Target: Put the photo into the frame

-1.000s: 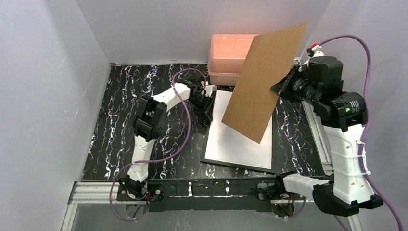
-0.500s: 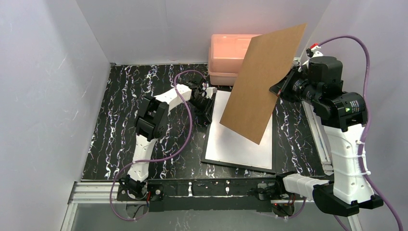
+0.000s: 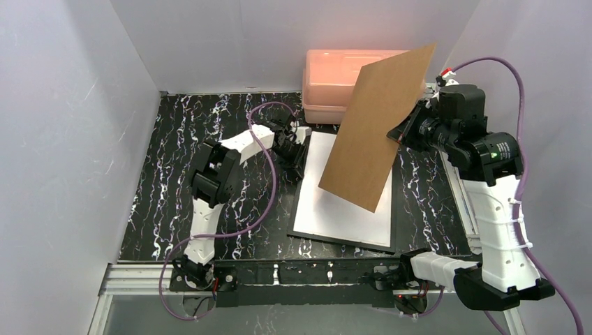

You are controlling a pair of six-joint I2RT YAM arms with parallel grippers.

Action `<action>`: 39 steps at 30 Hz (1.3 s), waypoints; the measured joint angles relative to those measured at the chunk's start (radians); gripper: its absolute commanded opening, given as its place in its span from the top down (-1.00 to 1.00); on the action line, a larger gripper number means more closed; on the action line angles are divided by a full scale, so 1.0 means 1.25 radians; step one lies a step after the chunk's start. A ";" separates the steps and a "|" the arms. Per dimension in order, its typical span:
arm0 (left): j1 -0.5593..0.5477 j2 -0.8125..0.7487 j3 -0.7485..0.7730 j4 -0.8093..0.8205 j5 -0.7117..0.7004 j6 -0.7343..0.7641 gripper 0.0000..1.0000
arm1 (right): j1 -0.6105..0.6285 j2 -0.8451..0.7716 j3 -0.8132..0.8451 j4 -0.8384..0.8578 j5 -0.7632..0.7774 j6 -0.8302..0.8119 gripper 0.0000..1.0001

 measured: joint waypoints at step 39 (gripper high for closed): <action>0.420 -0.272 -0.359 -0.064 -0.031 0.002 0.71 | 0.055 0.057 -0.342 0.433 -0.293 0.138 0.97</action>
